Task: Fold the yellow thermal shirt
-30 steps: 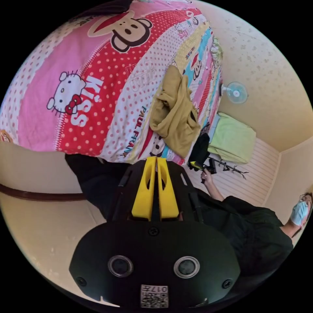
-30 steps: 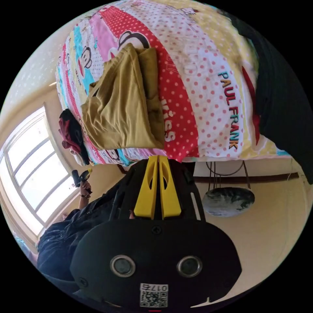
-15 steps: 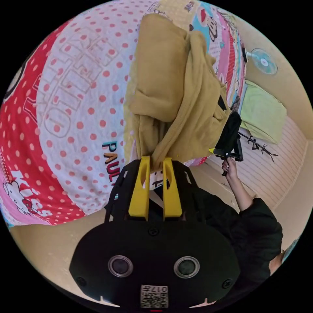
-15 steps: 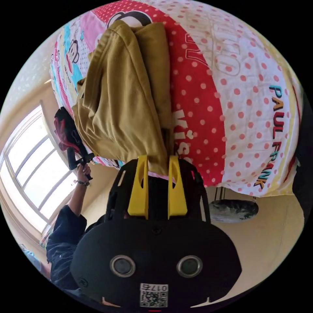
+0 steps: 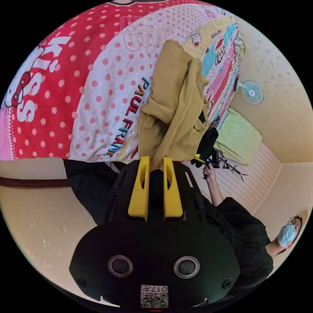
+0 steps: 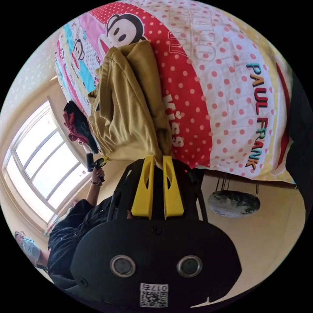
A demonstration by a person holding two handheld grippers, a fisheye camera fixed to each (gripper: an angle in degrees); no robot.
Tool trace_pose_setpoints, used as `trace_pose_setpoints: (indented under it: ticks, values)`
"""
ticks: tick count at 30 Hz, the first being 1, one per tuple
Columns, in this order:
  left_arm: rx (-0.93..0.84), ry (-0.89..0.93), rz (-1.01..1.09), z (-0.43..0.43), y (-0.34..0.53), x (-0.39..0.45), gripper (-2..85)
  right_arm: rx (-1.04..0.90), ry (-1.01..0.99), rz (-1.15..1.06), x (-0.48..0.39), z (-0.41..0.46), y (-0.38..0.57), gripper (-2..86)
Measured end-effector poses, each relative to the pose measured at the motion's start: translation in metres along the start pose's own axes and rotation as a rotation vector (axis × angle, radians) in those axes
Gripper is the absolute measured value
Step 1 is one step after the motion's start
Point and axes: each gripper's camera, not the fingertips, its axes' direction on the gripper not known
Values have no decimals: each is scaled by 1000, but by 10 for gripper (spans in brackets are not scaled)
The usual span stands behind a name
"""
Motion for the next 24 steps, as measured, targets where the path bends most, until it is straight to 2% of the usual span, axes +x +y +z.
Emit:
trace_pose_setpoints:
  ticks: [5, 10, 14, 18, 21, 24]
  values:
    - [185, -234, 174, -46, -22, 80, 114, 122, 8, -68, -28, -44, -21, 102]
    - [161, -376, 323, -39, -82, 146, 127, 171, 109, -159, -68, -56, -65, 116]
    - [73, -474, 329, -3, -137, 156, 126, 207, 234, -211, -99, -40, -101, 118]
    - [-7, -513, 217, 32, -167, 127, 103, 149, 296, -165, -88, 5, -134, 99]
    - [49, -390, 152, 19, -167, 108, 77, 204, 266, -128, -78, 10, -136, 60]
    - [71, -298, 241, -1, -152, 110, 41, 293, 125, -173, -72, -3, -124, 28]
